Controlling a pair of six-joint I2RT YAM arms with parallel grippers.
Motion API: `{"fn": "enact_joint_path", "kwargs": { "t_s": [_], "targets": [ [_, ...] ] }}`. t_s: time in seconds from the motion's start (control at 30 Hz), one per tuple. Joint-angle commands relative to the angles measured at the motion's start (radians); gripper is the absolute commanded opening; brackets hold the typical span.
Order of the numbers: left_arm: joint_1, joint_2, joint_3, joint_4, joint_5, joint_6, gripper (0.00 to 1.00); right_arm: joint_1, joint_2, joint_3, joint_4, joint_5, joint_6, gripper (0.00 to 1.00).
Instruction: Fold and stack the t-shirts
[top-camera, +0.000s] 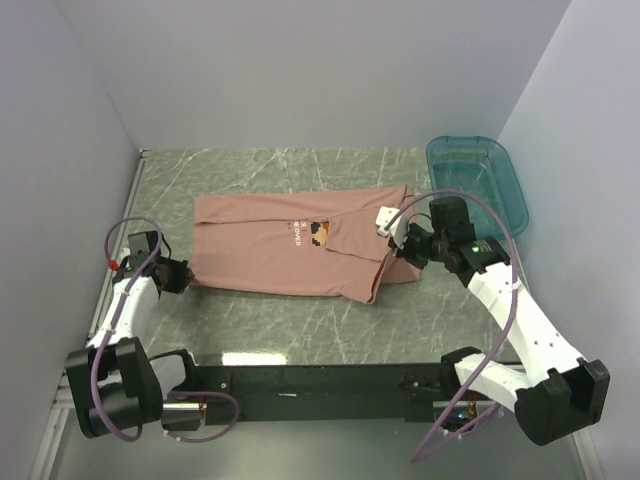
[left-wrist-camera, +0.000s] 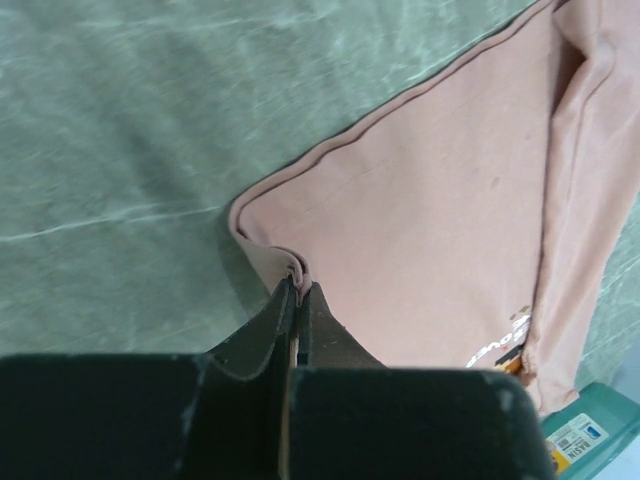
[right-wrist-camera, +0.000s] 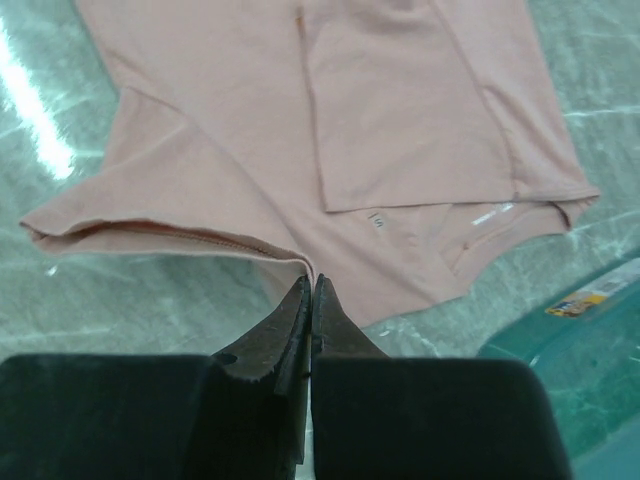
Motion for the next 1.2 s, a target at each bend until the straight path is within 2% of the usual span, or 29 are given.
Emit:
{"fn": "enact_joint_path", "kwargs": {
  "t_s": [0.0, 0.8, 1.17],
  "targets": [
    [0.008, 0.042, 0.066, 0.057, 0.018, -0.007, 0.0, -0.029, 0.025, 0.077, 0.072, -0.001, 0.053, 0.0],
    [0.006, 0.395, 0.317, 0.115, 0.036, 0.028, 0.0, -0.095, 0.332, 0.312, 0.19, 0.002, 0.233, 0.0],
    [0.006, 0.469, 0.366, 0.118, 0.039, 0.038, 0.0, -0.099, 0.467, 0.409, 0.21, 0.04, 0.299, 0.0]
  ]
}}
